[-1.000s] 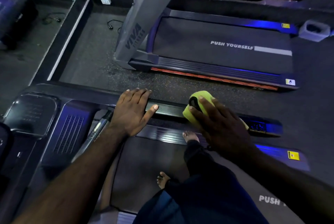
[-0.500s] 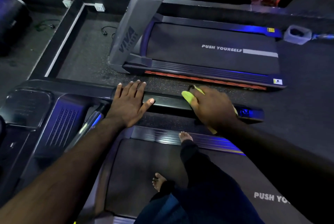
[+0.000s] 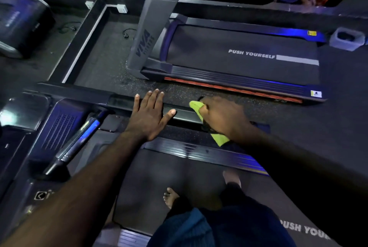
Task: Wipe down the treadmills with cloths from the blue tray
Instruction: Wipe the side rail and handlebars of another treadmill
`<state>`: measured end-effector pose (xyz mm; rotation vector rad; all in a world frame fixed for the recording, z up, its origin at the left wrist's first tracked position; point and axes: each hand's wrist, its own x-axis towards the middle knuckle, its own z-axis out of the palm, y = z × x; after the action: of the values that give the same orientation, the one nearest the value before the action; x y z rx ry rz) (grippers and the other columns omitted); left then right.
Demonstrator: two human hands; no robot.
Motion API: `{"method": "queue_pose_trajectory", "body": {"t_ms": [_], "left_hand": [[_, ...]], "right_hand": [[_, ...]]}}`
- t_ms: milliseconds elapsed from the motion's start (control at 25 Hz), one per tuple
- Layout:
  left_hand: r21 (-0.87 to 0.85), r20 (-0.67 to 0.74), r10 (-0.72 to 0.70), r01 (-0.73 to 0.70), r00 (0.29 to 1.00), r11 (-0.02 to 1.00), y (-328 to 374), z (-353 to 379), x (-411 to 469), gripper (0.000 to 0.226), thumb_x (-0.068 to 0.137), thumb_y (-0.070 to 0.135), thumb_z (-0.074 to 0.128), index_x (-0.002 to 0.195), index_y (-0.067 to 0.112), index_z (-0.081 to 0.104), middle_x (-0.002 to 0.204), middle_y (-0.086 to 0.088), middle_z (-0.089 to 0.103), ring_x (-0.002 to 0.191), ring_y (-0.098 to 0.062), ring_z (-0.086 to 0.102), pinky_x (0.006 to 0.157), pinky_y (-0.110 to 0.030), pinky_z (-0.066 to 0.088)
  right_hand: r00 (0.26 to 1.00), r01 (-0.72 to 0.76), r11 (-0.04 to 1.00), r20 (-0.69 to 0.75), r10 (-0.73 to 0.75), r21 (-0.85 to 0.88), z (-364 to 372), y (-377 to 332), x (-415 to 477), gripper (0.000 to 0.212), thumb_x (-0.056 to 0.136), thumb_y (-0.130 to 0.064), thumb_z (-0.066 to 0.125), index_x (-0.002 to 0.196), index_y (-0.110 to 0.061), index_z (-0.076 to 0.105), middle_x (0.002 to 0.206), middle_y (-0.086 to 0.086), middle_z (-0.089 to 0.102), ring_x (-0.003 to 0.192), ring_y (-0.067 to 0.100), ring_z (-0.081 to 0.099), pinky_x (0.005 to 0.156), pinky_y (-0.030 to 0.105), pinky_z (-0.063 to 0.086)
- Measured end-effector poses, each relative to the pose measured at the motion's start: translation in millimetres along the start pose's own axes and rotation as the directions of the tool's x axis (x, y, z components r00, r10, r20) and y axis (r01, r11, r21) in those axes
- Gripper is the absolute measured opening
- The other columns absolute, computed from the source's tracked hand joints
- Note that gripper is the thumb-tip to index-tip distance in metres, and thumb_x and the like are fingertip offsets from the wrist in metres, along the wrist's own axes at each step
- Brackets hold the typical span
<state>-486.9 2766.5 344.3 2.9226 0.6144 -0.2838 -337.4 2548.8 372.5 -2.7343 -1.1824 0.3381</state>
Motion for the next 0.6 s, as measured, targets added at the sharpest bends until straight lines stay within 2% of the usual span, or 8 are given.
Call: {"method": "queue_pose_trajectory", "body": {"t_ms": [80, 160, 200, 280, 360, 440, 480, 600], "left_hand": [[-0.014, 0.0, -0.05, 0.05, 0.999, 0.999, 24.5, -0.1, -0.5, 0.095, 0.096, 0.078, 0.004, 0.167, 0.015, 0.012, 0.176, -0.005, 0.007, 0.162, -0.022, 0.0, 0.129, -0.052, -0.01], [-0.034, -0.002, -0.113, 0.113, 0.994, 0.993, 46.4, 1.7, -0.5, 0.096, 0.096, 0.079, 0.003, 0.167, 0.014, 0.011, 0.176, -0.006, 0.003, 0.162, -0.022, -0.005, 0.128, -0.05, -0.012], [-0.053, -0.013, -0.155, 0.154, 0.988, 0.987, 55.9, 2.9, -0.5, 0.097, 0.096, 0.078, 0.004, 0.167, 0.013, 0.011, 0.176, -0.007, 0.002, 0.162, -0.023, -0.006, 0.128, -0.049, -0.013], [-0.095, -0.04, -0.239, 0.235, 0.97, 0.967, 72.3, 5.6, -1.1, 0.1, 0.094, 0.078, 0.004, 0.167, 0.01, 0.014, 0.176, -0.01, 0.003, 0.162, -0.025, -0.006, 0.127, -0.047, -0.014], [-0.148, -0.066, -0.342, 0.33, 0.937, 0.932, 91.3, 9.3, 2.0, 0.1, 0.095, 0.076, 0.006, 0.165, 0.006, 0.016, 0.175, -0.014, 0.003, 0.162, -0.029, -0.006, 0.127, -0.047, -0.012], [-0.2, -0.086, -0.445, 0.422, 0.891, 0.884, 108.5, 14.1, 2.8, 0.098, 0.099, 0.075, 0.011, 0.164, 0.001, 0.014, 0.174, -0.018, 0.001, 0.161, -0.032, -0.008, 0.129, -0.048, -0.008], [-0.228, -0.094, -0.498, 0.469, 0.862, 0.853, 115.1, 16.2, 4.6, 0.097, 0.101, 0.073, 0.015, 0.164, -0.001, 0.012, 0.174, -0.02, -0.002, 0.161, -0.033, -0.01, 0.129, -0.049, -0.007], [-0.263, -0.107, -0.577, 0.536, 0.81, 0.802, 125.6, 19.4, 9.1, 0.094, 0.105, 0.068, 0.018, 0.163, -0.004, 0.005, 0.173, -0.023, -0.006, 0.16, -0.035, -0.013, 0.13, -0.05, -0.006]], "right_hand": [[0.986, 0.144, 0.989, -0.084, -0.145, -0.029, 7.7, 29.2, -31.8, 0.048, 0.101, -0.05, 0.036, 0.143, -0.035, 0.053, 0.141, 0.006, 0.061, 0.121, 0.033, 0.062, 0.091, 0.045, 0.054], [0.963, 0.207, 0.973, -0.155, -0.221, -0.104, 11.7, 62.7, -70.5, 0.054, 0.098, -0.044, 0.045, 0.149, -0.031, 0.053, 0.154, 0.011, 0.052, 0.134, 0.034, 0.055, 0.101, 0.048, 0.051], [0.967, 0.209, 0.974, -0.129, -0.219, -0.092, 10.5, 72.6, -69.1, 0.054, 0.096, -0.042, 0.046, 0.148, -0.029, 0.054, 0.152, 0.012, 0.054, 0.132, 0.036, 0.057, 0.1, 0.048, 0.052], [0.992, 0.122, 0.991, -0.012, -0.123, -0.059, 1.4, 64.4, -37.7, 0.046, 0.1, -0.044, 0.04, 0.14, -0.028, 0.055, 0.135, 0.011, 0.063, 0.115, 0.037, 0.065, 0.091, 0.048, 0.055], [0.991, 0.122, 0.992, 0.066, -0.12, -0.027, -9.4, 53.0, -15.2, 0.046, 0.105, -0.058, 0.03, 0.135, -0.029, 0.052, 0.128, 0.009, 0.065, 0.11, 0.036, 0.067, 0.087, 0.047, 0.056], [0.978, 0.203, 0.979, 0.041, -0.202, -0.022, -6.3, 74.3, -38.5, 0.065, 0.1, -0.076, 0.029, 0.148, -0.033, 0.043, 0.146, 0.007, 0.055, 0.124, 0.032, 0.06, 0.093, 0.047, 0.054], [0.972, 0.235, 0.971, 0.015, -0.234, -0.045, -4.7, 94.5, -56.2, 0.07, 0.098, -0.078, 0.033, 0.153, -0.034, 0.038, 0.154, 0.006, 0.048, 0.132, 0.031, 0.056, 0.096, 0.047, 0.053], [0.983, 0.184, 0.97, 0.012, -0.185, -0.156, -5.4, 122.8, -84.3, 0.064, 0.101, -0.068, 0.034, 0.153, -0.032, 0.04, 0.156, 0.011, 0.046, 0.132, 0.033, 0.054, 0.094, 0.046, 0.054]]}}
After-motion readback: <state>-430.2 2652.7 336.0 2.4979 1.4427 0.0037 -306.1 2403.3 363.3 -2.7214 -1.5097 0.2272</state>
